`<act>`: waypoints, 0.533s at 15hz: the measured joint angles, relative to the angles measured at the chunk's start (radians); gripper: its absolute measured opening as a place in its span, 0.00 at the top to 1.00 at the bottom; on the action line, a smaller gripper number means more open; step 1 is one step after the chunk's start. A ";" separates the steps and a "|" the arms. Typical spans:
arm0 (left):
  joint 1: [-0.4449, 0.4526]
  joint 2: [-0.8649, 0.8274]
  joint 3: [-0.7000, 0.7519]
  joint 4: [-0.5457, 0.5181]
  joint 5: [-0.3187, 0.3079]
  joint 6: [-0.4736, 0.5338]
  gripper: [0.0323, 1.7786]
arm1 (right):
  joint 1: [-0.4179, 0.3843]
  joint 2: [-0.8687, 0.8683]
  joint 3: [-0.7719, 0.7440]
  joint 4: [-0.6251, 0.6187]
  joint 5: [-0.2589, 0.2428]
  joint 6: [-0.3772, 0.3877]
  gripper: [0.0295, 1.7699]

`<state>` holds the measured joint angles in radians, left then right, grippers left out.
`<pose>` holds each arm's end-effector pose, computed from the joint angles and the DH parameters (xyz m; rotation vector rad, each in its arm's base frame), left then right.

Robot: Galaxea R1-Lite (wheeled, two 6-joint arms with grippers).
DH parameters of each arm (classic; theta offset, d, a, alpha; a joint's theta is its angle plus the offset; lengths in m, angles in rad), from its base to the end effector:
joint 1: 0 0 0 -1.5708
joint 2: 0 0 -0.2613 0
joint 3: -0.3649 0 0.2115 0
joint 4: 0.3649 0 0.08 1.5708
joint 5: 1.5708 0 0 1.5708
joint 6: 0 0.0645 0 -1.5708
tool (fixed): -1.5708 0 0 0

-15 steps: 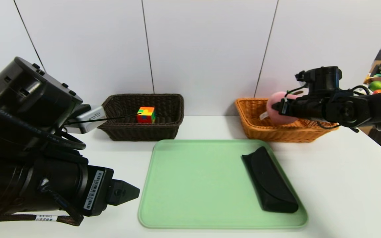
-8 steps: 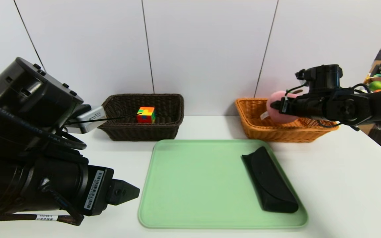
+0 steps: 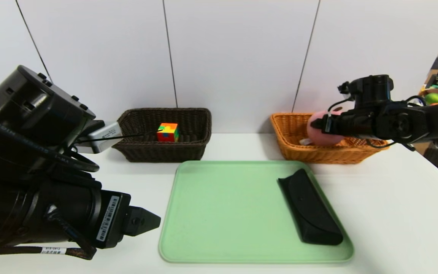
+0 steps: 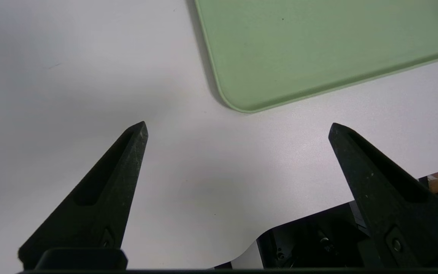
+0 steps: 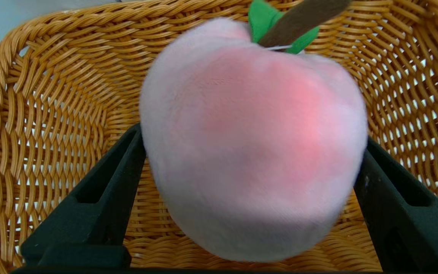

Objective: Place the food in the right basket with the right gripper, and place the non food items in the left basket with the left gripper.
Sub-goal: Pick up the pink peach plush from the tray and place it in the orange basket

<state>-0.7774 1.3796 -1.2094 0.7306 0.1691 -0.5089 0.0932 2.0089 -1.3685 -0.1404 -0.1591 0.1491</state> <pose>0.1837 -0.1655 0.1849 -0.0504 0.9226 -0.3404 0.4395 0.0308 0.1102 0.0831 0.4900 -0.1013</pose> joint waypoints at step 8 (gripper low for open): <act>0.000 -0.004 0.000 0.000 0.000 0.000 0.05 | 0.001 -0.047 -0.089 0.124 -0.001 -0.032 0.04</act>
<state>-0.7772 1.3753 -1.2089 0.7306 0.1691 -0.5094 0.0947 1.9617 -1.4570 -0.0168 -0.1602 0.1168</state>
